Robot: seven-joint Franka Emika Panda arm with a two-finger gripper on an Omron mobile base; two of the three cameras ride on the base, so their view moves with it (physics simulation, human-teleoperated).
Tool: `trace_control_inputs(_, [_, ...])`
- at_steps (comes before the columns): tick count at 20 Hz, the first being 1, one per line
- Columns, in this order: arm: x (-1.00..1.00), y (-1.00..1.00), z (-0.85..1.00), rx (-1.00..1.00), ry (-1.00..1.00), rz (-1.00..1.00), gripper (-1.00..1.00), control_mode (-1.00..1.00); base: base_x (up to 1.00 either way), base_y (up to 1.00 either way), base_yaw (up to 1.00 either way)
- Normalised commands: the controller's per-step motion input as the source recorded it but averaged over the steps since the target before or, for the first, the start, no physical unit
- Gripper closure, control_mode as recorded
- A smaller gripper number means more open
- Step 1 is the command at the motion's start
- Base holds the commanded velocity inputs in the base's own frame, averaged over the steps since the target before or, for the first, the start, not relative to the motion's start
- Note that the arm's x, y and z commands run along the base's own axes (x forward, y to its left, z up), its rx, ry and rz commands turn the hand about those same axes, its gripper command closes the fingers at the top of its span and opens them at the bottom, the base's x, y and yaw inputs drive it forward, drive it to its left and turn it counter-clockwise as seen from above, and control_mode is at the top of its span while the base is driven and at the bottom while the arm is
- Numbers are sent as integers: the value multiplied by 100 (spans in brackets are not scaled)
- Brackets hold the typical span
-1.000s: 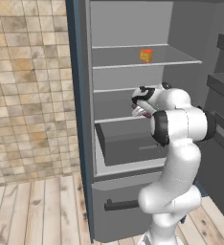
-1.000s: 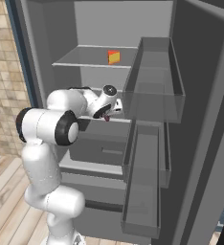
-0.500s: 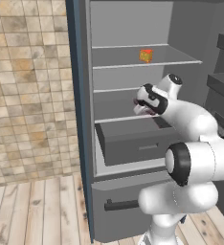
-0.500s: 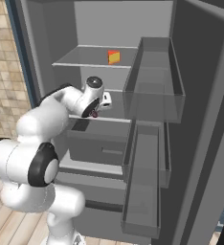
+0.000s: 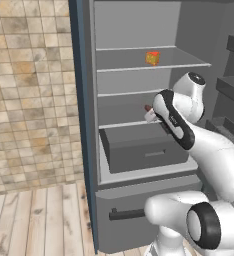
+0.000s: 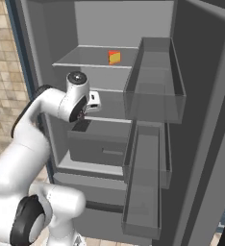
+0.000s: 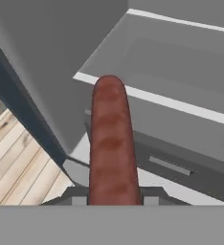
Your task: Retrieve the sausage and cheese from the fridge and place them on the cutting board on the counter.
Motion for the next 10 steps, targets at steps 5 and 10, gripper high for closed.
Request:
trace_control_inputs(5, [-100,29,9,0,0,-1,100,-100,0,0,0])
trace_control_inputs(10, [-100,5,16,0,0,0,100,-100,0,0,0])
